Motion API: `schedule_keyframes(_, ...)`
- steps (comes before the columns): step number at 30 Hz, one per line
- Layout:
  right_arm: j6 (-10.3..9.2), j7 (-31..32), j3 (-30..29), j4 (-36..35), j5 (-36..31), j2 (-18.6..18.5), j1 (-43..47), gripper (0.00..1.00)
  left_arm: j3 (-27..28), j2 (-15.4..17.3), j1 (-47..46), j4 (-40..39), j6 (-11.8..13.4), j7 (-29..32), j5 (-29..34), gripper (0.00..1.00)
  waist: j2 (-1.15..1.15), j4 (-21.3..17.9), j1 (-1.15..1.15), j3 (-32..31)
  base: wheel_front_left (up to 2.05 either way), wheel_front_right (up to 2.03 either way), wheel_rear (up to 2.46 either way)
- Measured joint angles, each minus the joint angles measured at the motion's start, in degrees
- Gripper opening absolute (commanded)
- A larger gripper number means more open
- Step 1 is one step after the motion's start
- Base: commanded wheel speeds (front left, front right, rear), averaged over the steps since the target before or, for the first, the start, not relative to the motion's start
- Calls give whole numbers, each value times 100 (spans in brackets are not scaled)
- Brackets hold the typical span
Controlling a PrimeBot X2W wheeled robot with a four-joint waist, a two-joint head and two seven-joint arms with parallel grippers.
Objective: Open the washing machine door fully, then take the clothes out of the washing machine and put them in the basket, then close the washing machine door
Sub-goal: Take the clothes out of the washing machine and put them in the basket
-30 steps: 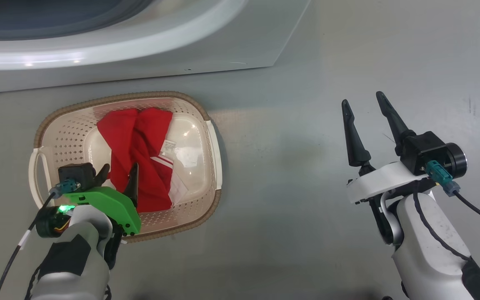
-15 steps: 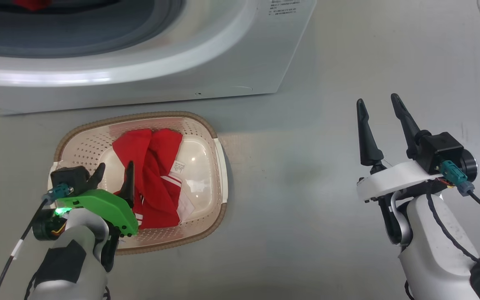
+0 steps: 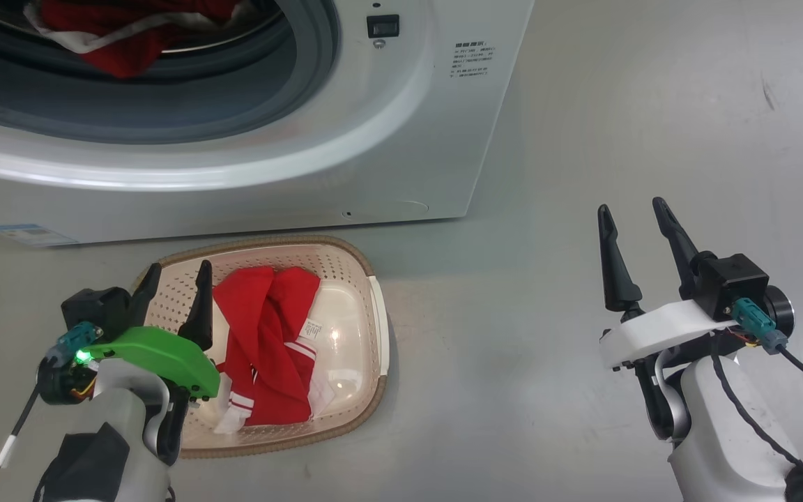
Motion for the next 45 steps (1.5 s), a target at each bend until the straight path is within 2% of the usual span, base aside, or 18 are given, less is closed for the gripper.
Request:
schedule_keyframes(2,51,0,0,-1,-9,2,48,100,114,3,116,-210,1,0,14,100,0,5,0,-130,0,0,0)
schedule_keyframes(23,99,0,-125,-105,-77,44,787,100,657,-27,1333,-2005,19,-1,675,100,0,-10,0,-1422,0,0,0)
schedule_keyframes(35,141,0,-112,-289,-77,52,973,100,949,-58,2028,-2635,145,-1,812,100,0,-105,0,-1864,0,0,0)
schedule_keyframes(45,151,0,-112,-376,-79,59,1134,100,985,-101,2385,-2939,171,-1,972,100,0,-223,0,-2113,0,0,0)
